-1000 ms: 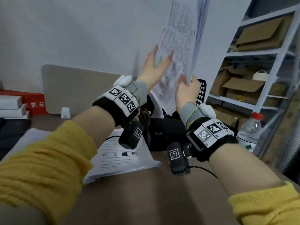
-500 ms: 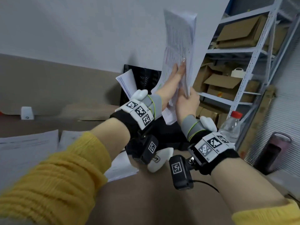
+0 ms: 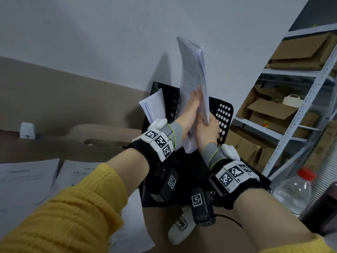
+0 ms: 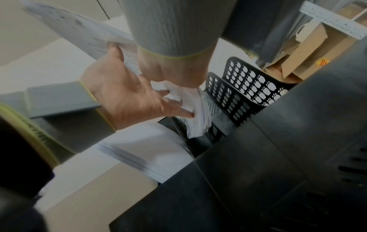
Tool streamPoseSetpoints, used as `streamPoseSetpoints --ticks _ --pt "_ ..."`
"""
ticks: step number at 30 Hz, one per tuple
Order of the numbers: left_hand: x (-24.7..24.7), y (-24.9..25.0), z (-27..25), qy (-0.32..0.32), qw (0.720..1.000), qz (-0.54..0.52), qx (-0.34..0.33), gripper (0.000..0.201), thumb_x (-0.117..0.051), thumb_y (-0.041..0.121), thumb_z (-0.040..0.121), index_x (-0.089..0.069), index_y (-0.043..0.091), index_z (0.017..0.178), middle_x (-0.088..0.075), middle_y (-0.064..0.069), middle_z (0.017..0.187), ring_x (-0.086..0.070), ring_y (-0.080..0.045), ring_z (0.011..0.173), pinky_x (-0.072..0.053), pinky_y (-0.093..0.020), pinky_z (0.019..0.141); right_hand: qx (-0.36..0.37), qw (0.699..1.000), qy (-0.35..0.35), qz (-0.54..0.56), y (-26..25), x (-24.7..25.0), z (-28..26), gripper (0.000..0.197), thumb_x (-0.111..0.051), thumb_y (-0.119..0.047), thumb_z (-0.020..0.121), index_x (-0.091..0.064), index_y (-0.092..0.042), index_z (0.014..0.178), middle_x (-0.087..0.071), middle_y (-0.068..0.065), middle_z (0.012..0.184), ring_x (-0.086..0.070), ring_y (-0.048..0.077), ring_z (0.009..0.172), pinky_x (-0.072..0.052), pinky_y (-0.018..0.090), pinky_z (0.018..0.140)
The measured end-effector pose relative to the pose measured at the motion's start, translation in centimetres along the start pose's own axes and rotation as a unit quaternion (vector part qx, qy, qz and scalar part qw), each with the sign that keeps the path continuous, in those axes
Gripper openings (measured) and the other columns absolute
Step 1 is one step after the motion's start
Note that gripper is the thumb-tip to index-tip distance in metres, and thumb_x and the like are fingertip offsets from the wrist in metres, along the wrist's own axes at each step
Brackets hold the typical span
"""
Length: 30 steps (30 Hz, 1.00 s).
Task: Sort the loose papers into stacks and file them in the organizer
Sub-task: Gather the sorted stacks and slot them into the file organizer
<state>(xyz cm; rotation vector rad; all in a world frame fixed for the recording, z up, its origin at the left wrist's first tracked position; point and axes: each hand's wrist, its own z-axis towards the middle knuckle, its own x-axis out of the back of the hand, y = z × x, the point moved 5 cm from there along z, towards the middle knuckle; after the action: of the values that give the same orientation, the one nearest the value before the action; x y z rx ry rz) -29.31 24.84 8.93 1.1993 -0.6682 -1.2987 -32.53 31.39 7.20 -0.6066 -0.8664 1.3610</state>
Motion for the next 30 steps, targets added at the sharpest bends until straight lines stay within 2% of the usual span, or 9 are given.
streamPoseSetpoints --ticks 3,8,11,13,15,19,24,27,30 --pt "1.8 -2.0 1.6 0.043 0.999 0.008 0.025 0.085 -0.034 0.081 0.079 -0.044 0.026 0.143 -0.051 -0.002 0.143 -0.046 -0.016 0.133 -0.028 -0.039 0.117 -0.026 0.998 -0.06 -0.016 1.8 -2.8 0.2 0.011 -0.05 -0.032 0.085 -0.061 -0.032 0.086 -0.066 -0.006 0.081 -0.061 0.014 0.078 -0.048 0.03 0.071" --pt "3.9 -2.3 0.7 0.064 0.996 0.016 0.064 0.059 -0.028 0.052 0.101 -0.041 0.016 0.145 -0.046 -0.004 0.146 -0.039 -0.017 0.138 -0.022 -0.032 0.119 -0.051 0.995 -0.077 -0.032 3.4 -4.7 -0.7 0.018 -0.05 -0.031 0.089 -0.063 -0.031 0.102 -0.069 -0.004 0.096 -0.064 0.019 0.092 -0.05 0.035 0.084" --pt "4.5 -2.2 0.4 0.059 0.995 0.031 0.075 0.06 -0.029 0.055 0.1 -0.042 0.016 0.144 -0.047 -0.004 0.146 -0.041 -0.017 0.137 -0.025 -0.035 0.118 -0.041 0.995 -0.082 -0.043 2.5 -4.9 -1.4 0.027 -0.049 -0.025 0.09 -0.062 -0.028 0.113 -0.07 -0.005 0.103 -0.064 0.018 0.099 -0.05 0.037 0.092" --pt "4.7 -1.4 -0.2 0.053 0.995 0.034 0.071 0.059 -0.028 0.055 0.1 -0.05 0.015 0.136 -0.057 -0.001 0.132 -0.052 -0.015 0.123 -0.034 -0.023 0.109 -0.016 0.996 -0.074 -0.052 1.2 -4.8 -1.4 0.033 -0.049 -0.023 0.089 -0.06 -0.024 0.12 -0.069 -0.003 0.11 -0.063 0.018 0.104 -0.048 0.036 0.096" --pt "5.6 0.2 -1.4 0.058 0.996 0.044 0.06 0.044 -0.025 0.051 0.102 -0.049 0.023 0.124 -0.059 0.004 0.101 -0.056 -0.013 0.098 -0.044 -0.015 0.084 0.011 0.998 -0.061 -0.034 -0.7 -4.7 -1.8 0.038 -0.051 -0.024 0.09 -0.055 -0.019 0.128 -0.063 -0.004 0.119 -0.056 0.008 0.106 -0.042 0.027 0.101" --pt "9.7 4.0 -4.3 0.104 0.991 0.083 -0.005 0.027 -0.033 0.045 0.101 -0.049 0.025 0.109 -0.059 0.001 0.092 -0.062 -0.024 0.094 -0.041 -0.026 0.066 0.12 0.993 -0.02 -0.007 -6.2 -5.8 -3.7 0.037 -0.056 -0.013 0.088 -0.056 -0.012 0.125 -0.057 0.001 0.126 -0.05 0.009 0.117 -0.032 0.004 0.09" --pt "16.8 7.4 -9.0 0.195 0.972 0.118 -0.062 0.009 -0.04 0.022 0.099 -0.046 0.015 0.096 -0.048 -0.001 0.075 -0.048 -0.015 0.058 -0.03 -0.021 0.05 0.233 0.97 -0.059 0.019 -11.2 -10.4 -9.4 0.033 -0.047 -0.009 0.071 -0.067 -0.007 0.097 -0.053 -0.006 0.096 -0.052 0.014 0.095 -0.04 0.022 0.087" --pt "21.1 6.8 -11.4 0.225 0.951 0.211 0.013 0.01 -0.041 0.019 0.097 -0.045 0.011 0.103 -0.049 -0.006 0.082 -0.053 -0.019 0.063 -0.033 -0.017 0.04 0.214 0.968 -0.134 0.007 -11.3 -13.9 -12.0 0.025 -0.048 -0.005 0.074 -0.069 -0.006 0.087 -0.055 -0.007 0.089 -0.051 0.011 0.089 -0.039 0.019 0.083" --pt "26.4 3.9 -14.6 0.219 0.905 0.32 0.175 0.012 -0.045 0.027 0.096 -0.049 0.016 0.094 -0.049 -0.004 0.085 -0.053 -0.016 0.065 -0.034 -0.022 0.055 0.074 0.951 -0.299 -0.033 -10.0 -18.6 -14.7 0.023 -0.05 0.003 0.085 -0.068 -0.004 0.098 -0.065 0.013 0.098 -0.053 0.017 0.086 -0.044 0.015 0.064"
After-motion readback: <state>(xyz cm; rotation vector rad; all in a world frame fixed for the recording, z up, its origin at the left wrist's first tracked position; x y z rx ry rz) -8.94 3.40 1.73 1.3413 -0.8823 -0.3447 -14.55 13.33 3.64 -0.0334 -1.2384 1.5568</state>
